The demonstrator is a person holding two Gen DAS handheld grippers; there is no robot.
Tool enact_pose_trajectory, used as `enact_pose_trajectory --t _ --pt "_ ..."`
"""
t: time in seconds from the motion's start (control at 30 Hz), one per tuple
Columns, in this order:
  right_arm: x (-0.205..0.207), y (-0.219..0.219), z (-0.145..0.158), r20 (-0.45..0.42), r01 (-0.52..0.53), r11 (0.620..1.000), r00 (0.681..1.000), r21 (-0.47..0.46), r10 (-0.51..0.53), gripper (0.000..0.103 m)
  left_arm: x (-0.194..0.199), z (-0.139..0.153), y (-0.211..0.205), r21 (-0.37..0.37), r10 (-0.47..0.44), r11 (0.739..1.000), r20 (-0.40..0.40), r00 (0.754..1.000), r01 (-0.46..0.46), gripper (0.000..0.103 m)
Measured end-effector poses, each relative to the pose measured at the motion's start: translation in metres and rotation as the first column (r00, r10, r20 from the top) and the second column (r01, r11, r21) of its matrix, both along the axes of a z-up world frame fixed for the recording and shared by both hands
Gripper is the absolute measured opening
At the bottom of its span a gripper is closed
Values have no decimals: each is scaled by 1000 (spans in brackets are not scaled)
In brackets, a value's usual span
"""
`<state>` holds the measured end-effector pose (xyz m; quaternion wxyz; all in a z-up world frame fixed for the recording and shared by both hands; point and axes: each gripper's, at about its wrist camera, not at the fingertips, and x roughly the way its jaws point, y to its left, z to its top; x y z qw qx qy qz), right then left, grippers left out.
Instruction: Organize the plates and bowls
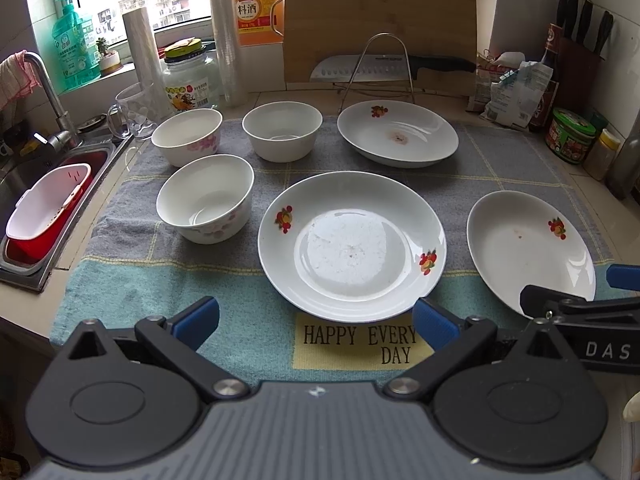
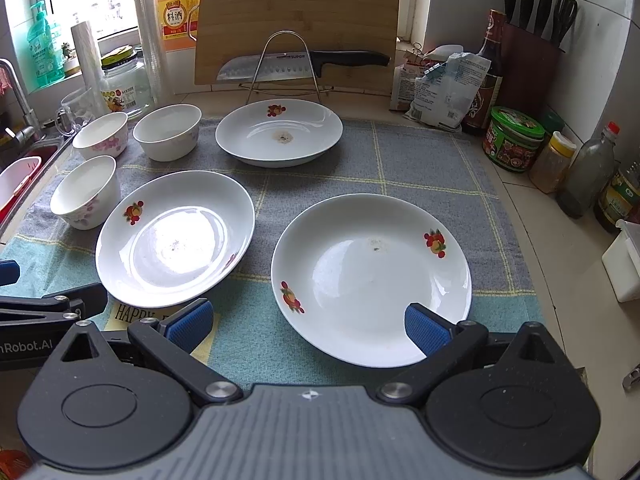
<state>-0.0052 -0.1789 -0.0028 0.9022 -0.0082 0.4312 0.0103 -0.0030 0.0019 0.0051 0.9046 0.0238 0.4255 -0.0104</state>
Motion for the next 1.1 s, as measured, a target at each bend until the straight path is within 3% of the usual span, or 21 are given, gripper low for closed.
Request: enact_pose_trajectory --t 1.1 --pt "-2 -2 1 13 -10 1000 1000 -7 10 103 -4 3 -4 12 12 1000 6 1000 -12 102"
